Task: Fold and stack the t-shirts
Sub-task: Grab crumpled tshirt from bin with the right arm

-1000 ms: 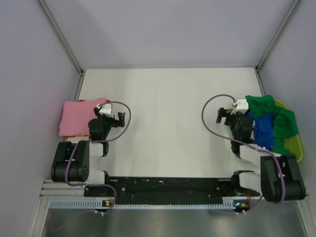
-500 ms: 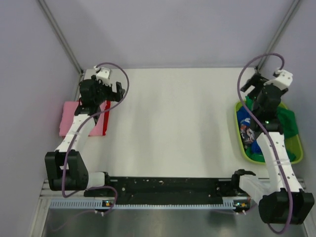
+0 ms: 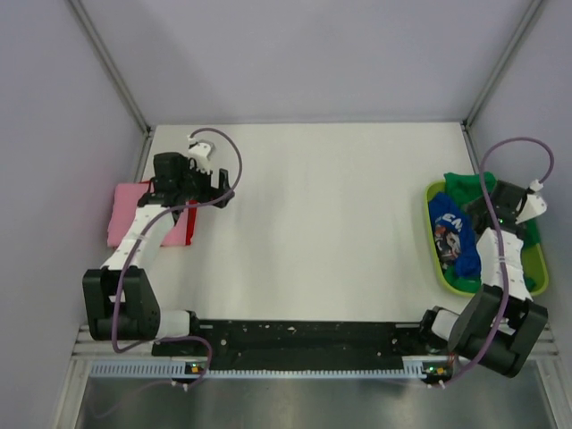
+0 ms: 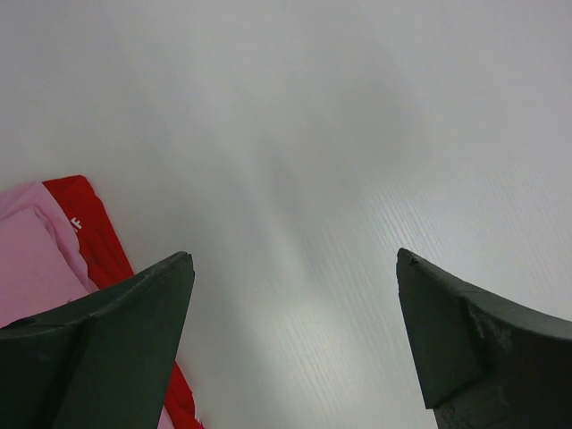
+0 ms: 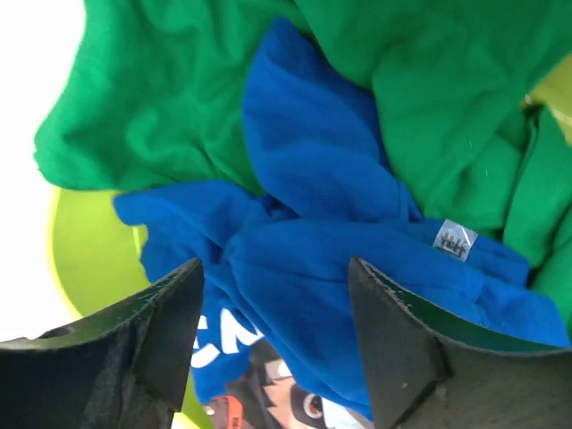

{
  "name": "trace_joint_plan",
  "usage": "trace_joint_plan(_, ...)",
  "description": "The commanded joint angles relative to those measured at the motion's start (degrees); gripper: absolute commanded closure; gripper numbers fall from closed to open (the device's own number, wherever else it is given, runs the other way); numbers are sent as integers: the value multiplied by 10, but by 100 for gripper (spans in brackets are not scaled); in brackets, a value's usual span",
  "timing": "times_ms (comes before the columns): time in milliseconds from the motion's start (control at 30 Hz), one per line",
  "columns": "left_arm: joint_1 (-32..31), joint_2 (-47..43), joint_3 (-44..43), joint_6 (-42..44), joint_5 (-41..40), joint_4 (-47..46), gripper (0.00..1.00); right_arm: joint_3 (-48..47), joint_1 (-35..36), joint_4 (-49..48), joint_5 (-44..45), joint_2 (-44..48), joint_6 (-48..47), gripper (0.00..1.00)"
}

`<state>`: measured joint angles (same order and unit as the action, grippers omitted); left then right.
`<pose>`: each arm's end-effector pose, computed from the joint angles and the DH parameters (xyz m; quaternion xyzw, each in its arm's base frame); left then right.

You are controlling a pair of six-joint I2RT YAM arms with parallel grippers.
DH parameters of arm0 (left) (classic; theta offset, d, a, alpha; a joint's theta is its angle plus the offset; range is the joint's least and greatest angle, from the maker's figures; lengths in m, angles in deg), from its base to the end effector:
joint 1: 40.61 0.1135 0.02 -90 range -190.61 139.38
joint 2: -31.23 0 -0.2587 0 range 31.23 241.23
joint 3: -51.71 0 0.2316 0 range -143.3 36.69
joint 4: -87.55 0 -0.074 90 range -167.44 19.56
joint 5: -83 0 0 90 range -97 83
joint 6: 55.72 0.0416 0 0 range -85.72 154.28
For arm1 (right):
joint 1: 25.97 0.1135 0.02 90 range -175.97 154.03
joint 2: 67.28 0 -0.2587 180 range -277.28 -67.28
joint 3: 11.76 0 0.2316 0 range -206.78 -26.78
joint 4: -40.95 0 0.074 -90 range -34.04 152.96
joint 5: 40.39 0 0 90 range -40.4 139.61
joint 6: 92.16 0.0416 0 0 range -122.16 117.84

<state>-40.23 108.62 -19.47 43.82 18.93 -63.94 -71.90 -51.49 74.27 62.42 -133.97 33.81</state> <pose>0.2855 -0.0163 0.2775 0.1727 0.8522 -0.1589 0.4676 0.2087 -0.1098 0.2512 0.5008 0.7495 -0.0623 0.4285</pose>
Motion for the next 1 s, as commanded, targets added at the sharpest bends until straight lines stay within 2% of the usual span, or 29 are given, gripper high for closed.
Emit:
trace_joint_plan(0,-1,9,-29,15,-20,18,3,21,-9,3,-27,-1,42,39)
trace_joint_plan(67,-1,14,-34,16,-30,22,3,23,-10,2,-40,-20,41,43)
trace_joint_plan(133,-1,18,-37,17,-31,24,4,27,-10,-4,-56,-32,46,55)
trace_joint_plan(233,-1,18,-37,19,-30,27,4,25,-11,-11,-75,-36,45,94)
trace_joint_plan(267,-1,16,-37,21,-31,28,4,22,-10,-10,-73,-32,40,100)
trace_joint_plan(533,-1,10,-39,24,-41,32,4,-37,-7,6,-96,67,-24,100)
trace_joint_plan(667,-1,7,-42,27,-48,34,5,-123,27,21,-108,113,-96,100)
trace_joint_plan(767,-1,5,-45,32,-55,36,5,-216,81,31,-89,119,-146,100)
trace_joint_plan(867,-1,3,-55,40,-68,44,4,-324,172,20,-66,109,-200,100)
trace_joint_plan(967,-1,-4,-68,49,-89,57,4,-412,270,-19,-83,89,-244,100)
